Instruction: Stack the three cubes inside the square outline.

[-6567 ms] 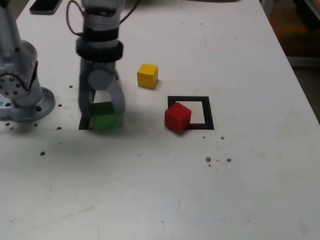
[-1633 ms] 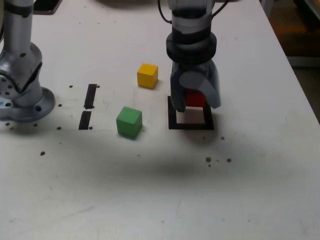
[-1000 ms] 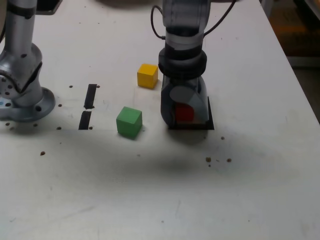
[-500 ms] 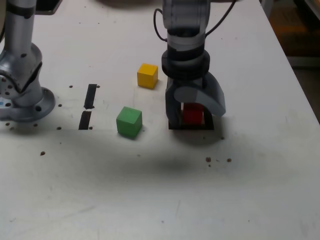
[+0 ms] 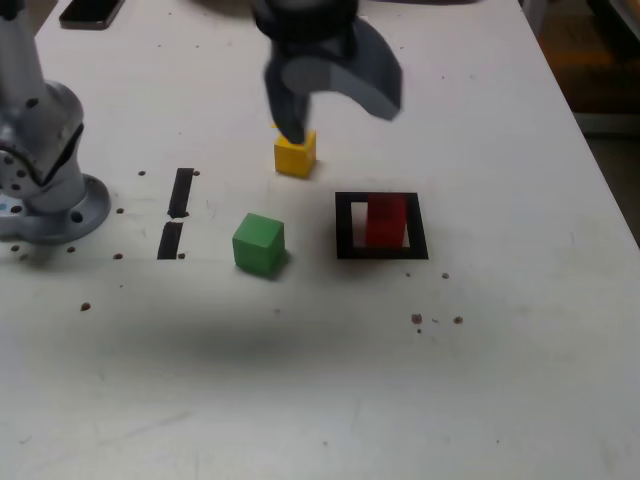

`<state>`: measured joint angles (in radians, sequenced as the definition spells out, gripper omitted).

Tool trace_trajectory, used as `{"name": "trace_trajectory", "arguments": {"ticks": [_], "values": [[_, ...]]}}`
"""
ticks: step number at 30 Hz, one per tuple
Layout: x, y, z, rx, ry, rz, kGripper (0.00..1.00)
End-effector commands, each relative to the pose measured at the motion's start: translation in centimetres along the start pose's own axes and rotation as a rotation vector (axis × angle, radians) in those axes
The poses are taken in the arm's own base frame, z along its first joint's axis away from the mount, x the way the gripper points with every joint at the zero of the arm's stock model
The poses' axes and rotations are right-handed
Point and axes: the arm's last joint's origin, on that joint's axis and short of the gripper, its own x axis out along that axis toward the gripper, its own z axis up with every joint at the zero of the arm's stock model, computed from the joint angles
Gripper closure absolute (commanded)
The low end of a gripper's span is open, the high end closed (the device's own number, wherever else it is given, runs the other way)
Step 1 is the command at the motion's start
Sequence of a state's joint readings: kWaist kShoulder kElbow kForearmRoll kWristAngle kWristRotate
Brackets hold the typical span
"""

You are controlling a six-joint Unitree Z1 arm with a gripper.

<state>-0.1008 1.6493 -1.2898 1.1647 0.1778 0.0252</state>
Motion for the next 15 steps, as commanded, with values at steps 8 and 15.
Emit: {"name": "trace_trajectory", "arguments": {"ticks": [8,15], "values": [[1.9,3.1,-3.1,0.090,0.145,0.033,0.05],[4.7,4.2,-2.2,0.132,0.208,0.070,0.04]]}}
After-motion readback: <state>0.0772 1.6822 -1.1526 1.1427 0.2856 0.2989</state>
